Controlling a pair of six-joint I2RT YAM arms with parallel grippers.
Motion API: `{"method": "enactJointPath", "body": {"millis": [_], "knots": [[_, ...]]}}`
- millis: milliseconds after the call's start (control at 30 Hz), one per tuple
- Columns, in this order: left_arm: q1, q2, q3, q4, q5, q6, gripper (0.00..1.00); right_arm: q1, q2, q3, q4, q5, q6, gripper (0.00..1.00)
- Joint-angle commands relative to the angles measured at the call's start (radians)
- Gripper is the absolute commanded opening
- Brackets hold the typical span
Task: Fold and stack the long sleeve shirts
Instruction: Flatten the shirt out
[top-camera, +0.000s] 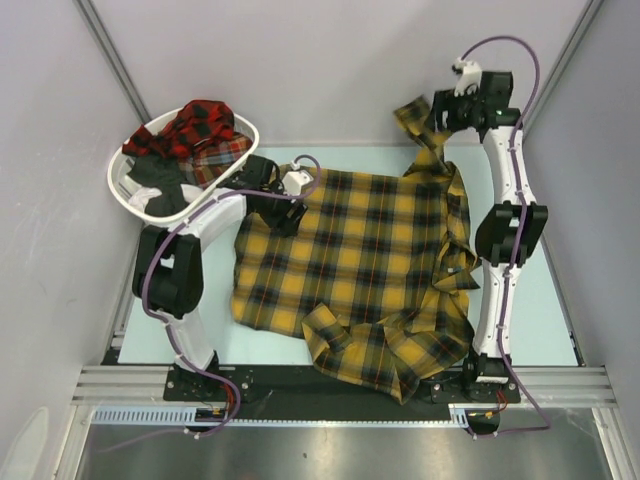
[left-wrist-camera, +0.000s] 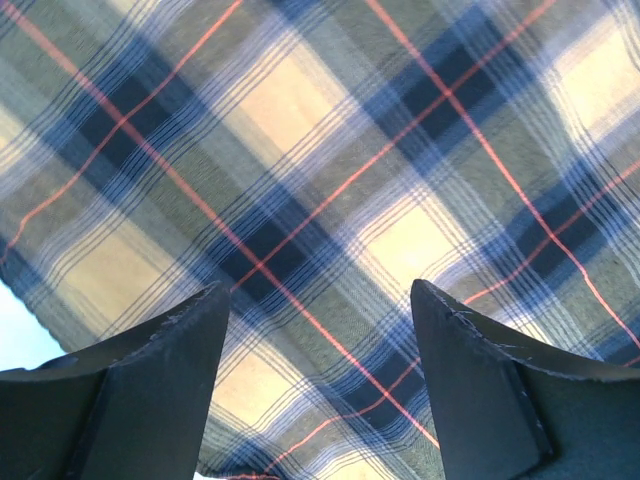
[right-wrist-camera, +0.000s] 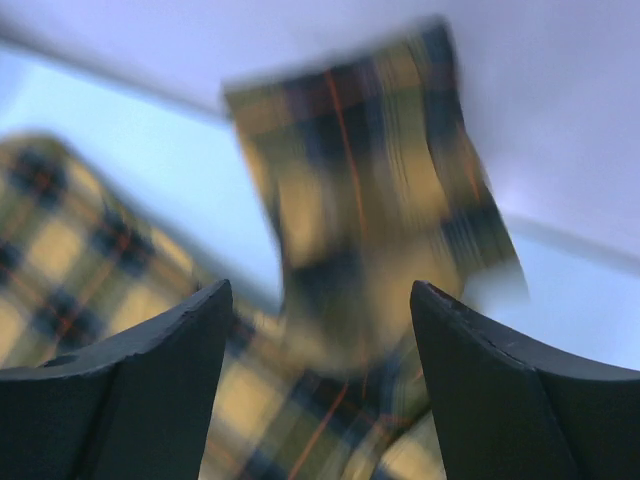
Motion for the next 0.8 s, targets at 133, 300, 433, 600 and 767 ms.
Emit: {"method": "enactJointPath", "body": {"millis": [133,300,433,600,767], "knots": [[0.015,-0.01,0.003,0.021,0.025,-0.064,0.79,-0.038,-0.411,-0.64,-0.288,0.055,-0.348,0.7],[0.015,0.01,0.003,0.02,0.034,-0.056,0.79,0.05,-0.464,-0.808,-0.353,0.186,-0.399,0.61],[0.015,0.004,-0.014,0.021,0.028,-0.058,0.79,0.116,-0.447,-0.888,-0.361,0.286,-0.419,0.65],[0.015,-0.022,-0.058,0.029,0.002,-0.047,0.79,0.115,-0.407,-0.926,-0.419,0.384,-0.477,0.65],[0.015,-0.046,-0.097,0.036,-0.023,-0.046,0.79,0.069,-0.418,-1.027,-0.417,0.511,-0.587,0.47]]}}
